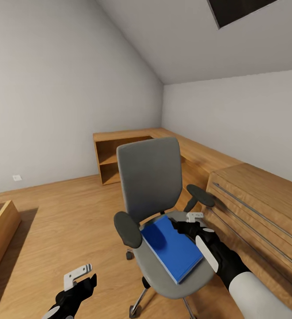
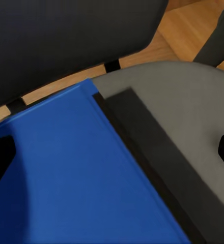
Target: In the bedroom, organize the workspace by keeping the computer under the desk, ensuring the monitor is on the desk, placing the keyboard on the desk next to the monitor, placing the mouse on the desk next to the keyboard, moving the folder from the swivel chair onto the desk next to the mouse, stacking the notebook on top of the folder with the pen on top of the notebook, and positioning the swivel chair next to the desk.
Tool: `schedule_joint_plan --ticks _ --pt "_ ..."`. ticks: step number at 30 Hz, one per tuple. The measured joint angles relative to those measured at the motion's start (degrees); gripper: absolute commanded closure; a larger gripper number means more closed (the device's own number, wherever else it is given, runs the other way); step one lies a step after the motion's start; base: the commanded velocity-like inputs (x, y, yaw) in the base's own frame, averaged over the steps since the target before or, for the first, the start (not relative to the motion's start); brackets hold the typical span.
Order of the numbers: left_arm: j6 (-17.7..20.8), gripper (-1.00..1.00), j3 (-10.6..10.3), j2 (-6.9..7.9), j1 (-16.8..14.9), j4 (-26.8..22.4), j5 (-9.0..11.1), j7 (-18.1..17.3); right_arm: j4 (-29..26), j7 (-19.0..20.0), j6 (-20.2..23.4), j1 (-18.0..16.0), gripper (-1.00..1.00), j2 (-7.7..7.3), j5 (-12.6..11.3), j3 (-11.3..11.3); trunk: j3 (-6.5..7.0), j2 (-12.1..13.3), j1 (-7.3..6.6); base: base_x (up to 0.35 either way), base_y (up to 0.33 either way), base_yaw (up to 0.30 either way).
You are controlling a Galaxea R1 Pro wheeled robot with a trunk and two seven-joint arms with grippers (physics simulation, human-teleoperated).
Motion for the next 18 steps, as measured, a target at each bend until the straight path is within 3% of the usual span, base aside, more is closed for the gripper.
schedule_joint_plan --ticks 7,18 --pt "-0.03 -1.00 2.38 -0.11 0.00 -2.21 0.20 0.23 0.00 0.07 0.42 0.00 -1.00 0.02 -0.09 0.02 -0.35 -0.79 0.43 0.003 0.001 0.000" --pt "-0.03 -1.00 2.52 -0.13 0.00 -2.45 0.23 0.32 0.00 0.12 0.53 0.00 -1.00 0.60 -0.10 0.09 -2.33 -5.20 2.85 0.000 0.000 0.000"
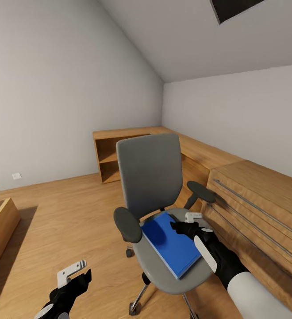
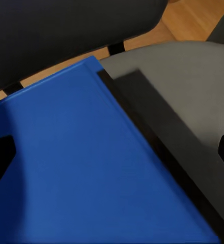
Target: In the bedroom, organize the workspace by keeping the computer under the desk, ensuring the monitor is on the desk, placing the keyboard on the desk next to the monitor, placing the mouse on the desk next to the keyboard, moving the folder from the swivel chair onto the desk next to the mouse, stacking the notebook on top of the folder with the pen on top of the notebook, and positioning the swivel chair next to the desk.
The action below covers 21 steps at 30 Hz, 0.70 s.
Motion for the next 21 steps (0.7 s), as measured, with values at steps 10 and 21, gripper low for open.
schedule_joint_plan --ticks 10,21 --pt "0.00 -1.00 -0.08 0.00 0.00 0.00 0.00 0.00 0.00 -0.04 0.00 0.00 -1.00 0.02 0.01 0.00 -0.72 -1.62 0.89 0.000 0.000 0.000" --pt "0.00 -1.00 -0.17 0.00 0.00 0.00 -0.01 0.09 0.91 -0.15 0.21 -0.02 -1.00 0.02 -0.04 -0.07 -1.62 -3.62 1.98 0.000 0.000 0.000"
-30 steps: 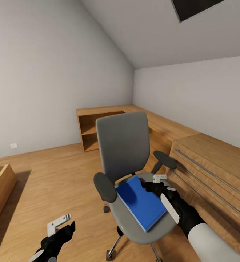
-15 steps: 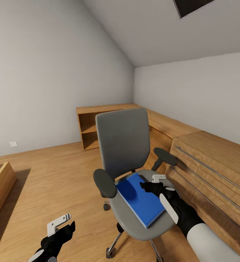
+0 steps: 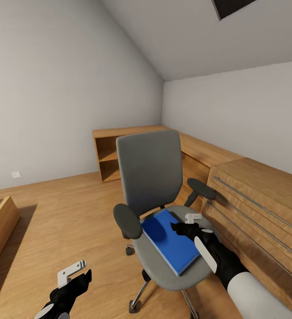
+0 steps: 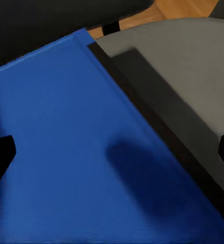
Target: In the bedroom, organize the workspace by keeping the computer under the desk, ensuring the monitor is on the desk, placing the keyboard on the desk next to the monitor, placing the mouse on the desk next to the keyboard, moving the folder from the swivel chair onto the desk next to the mouse, stacking the notebook on top of the folder with the pen on top of the notebook, and positioning the swivel chair next to the desk.
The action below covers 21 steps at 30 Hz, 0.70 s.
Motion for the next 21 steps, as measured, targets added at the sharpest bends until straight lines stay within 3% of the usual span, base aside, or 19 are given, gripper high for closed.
schedule_joint_plan --ticks 3,10,21 --pt "0.00 -1.00 -0.01 0.00 0.00 0.00 0.01 0.00 3.03 0.09 0.51 -0.21 -1.00 0.00 -0.11 -0.05 -0.35 -0.79 0.43 0.000 0.000 0.000" --pt "0.00 -1.00 0.00 -0.07 0.01 0.00 0.01 0.00 1.96 0.06 0.64 -0.29 -1.00 0.00 0.50 -0.11 -1.06 -2.40 1.30 0.000 0.000 0.000" --pt "0.00 -1.00 0.08 0.00 0.00 0.00 0.00 0.00 1.93 0.02 0.57 -0.27 -1.00 0.00 0.21 -0.07 -1.07 -2.42 1.31 0.000 0.000 0.000"
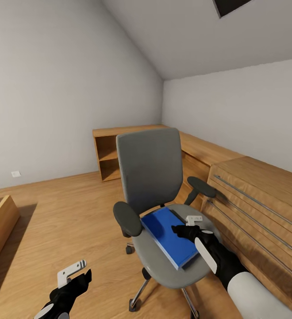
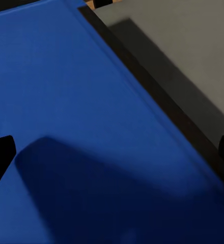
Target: In the bedroom, organize the workspace by keeping the computer under the desk, ensuring the monitor is on the desk, placing the keyboard on the desk next to the monitor, placing the mouse on the desk next to the keyboard, moving the folder from the swivel chair onto the desk next to the mouse, stacking the notebook on top of the folder with the pen on top of the notebook, and positioning the swivel chair next to the desk.
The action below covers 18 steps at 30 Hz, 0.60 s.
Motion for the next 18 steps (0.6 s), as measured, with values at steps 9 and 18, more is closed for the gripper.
schedule_joint_plan --ticks 9,18 --pt "0.07 -1.00 0.00 0.02 0.01 0.02 0.00 -0.04 0.02 0.00 0.00 -0.02 -1.00 0.00 0.01 0.00 0.00 0.00 0.00 0.000 0.000 0.000" --pt "0.00 -1.00 0.07 0.09 -0.01 0.25 -0.15 -0.10 0.17 0.04 0.04 -0.01 -1.00 0.01 -0.25 0.02 0.00 0.00 0.03 -0.087 -0.016 0.000"
